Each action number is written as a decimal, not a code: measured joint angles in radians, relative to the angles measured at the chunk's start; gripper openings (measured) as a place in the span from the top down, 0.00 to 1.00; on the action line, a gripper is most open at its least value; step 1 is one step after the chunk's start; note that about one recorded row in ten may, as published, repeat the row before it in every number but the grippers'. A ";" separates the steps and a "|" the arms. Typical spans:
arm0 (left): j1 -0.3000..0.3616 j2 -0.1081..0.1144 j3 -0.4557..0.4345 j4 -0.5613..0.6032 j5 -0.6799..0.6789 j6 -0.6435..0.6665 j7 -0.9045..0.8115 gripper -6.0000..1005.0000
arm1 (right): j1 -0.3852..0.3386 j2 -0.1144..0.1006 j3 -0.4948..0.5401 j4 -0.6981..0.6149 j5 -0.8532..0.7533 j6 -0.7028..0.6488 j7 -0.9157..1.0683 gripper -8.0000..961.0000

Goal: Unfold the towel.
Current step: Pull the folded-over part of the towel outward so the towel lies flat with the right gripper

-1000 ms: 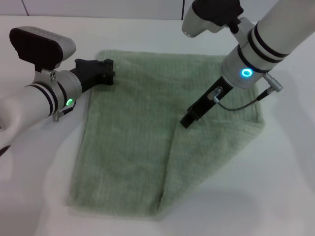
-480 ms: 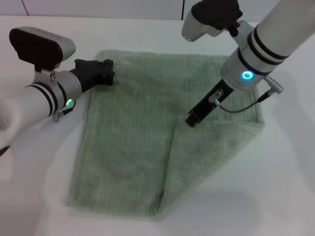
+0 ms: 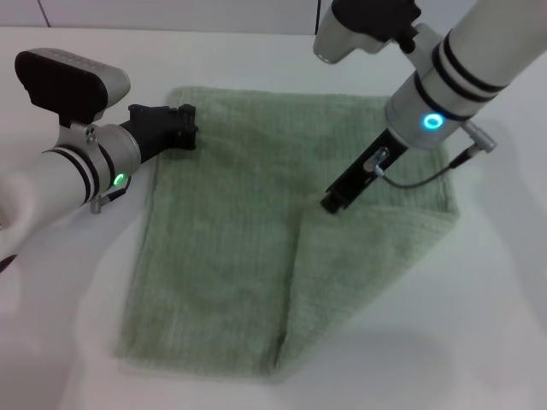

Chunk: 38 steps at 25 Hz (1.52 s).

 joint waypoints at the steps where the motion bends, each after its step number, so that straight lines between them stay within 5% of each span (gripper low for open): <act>1: 0.000 0.000 0.000 0.000 0.000 0.000 0.000 1.00 | -0.009 0.000 0.000 -0.028 0.000 0.020 0.001 0.98; 11: -0.001 0.000 0.000 0.000 0.000 0.000 0.000 1.00 | -0.059 -0.003 -0.012 -0.264 -0.038 0.247 0.002 0.98; 21: -0.001 0.000 -0.002 0.001 0.000 -0.001 0.000 1.00 | -0.118 -0.006 -0.129 -0.519 -0.079 0.414 -0.003 0.97; 38: -0.002 0.000 -0.006 0.003 0.002 0.001 0.001 1.00 | -0.080 -0.003 -0.312 -0.497 0.090 0.463 0.002 0.96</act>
